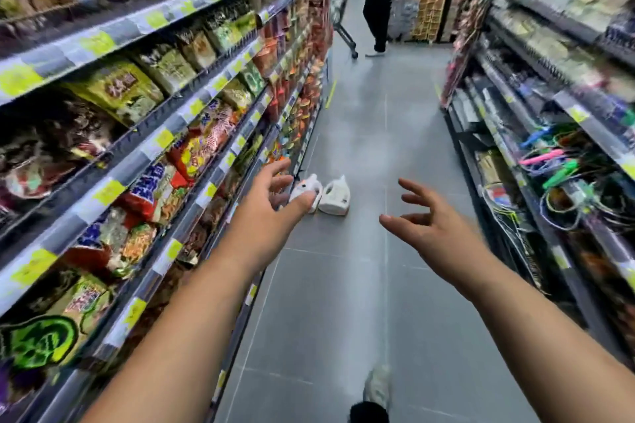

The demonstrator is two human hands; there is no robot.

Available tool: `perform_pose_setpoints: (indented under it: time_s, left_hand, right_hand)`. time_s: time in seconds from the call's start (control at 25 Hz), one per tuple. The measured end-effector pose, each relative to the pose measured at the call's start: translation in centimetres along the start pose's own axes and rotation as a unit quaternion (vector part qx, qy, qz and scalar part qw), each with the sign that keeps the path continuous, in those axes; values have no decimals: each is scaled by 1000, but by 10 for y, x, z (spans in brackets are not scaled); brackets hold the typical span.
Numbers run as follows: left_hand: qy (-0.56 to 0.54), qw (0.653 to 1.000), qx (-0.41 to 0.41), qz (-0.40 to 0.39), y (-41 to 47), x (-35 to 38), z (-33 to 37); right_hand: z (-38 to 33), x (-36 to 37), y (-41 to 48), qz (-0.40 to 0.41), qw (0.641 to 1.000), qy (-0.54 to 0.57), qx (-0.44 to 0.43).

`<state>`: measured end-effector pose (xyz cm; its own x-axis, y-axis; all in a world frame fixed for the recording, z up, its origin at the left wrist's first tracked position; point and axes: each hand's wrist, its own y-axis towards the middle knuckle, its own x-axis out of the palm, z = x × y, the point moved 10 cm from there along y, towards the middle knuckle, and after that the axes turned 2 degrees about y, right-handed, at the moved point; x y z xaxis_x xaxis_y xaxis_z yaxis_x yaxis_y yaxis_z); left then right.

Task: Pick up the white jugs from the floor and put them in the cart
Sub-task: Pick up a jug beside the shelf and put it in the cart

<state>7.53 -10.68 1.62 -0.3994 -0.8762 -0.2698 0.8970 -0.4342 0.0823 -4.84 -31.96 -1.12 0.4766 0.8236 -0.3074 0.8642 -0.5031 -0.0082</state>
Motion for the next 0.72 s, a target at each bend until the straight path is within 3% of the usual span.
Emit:
perform_pose_setpoints:
  time_s: [0.44,0.72]
  left_hand:
    - [41,996,-76,9,289,68,-63]
    - [10,986,-163,23,475,80,-170]
  right_hand:
    - [37,-1,334,-72,996,-47,21]
    - [95,46,550,-110,987,-102,57]
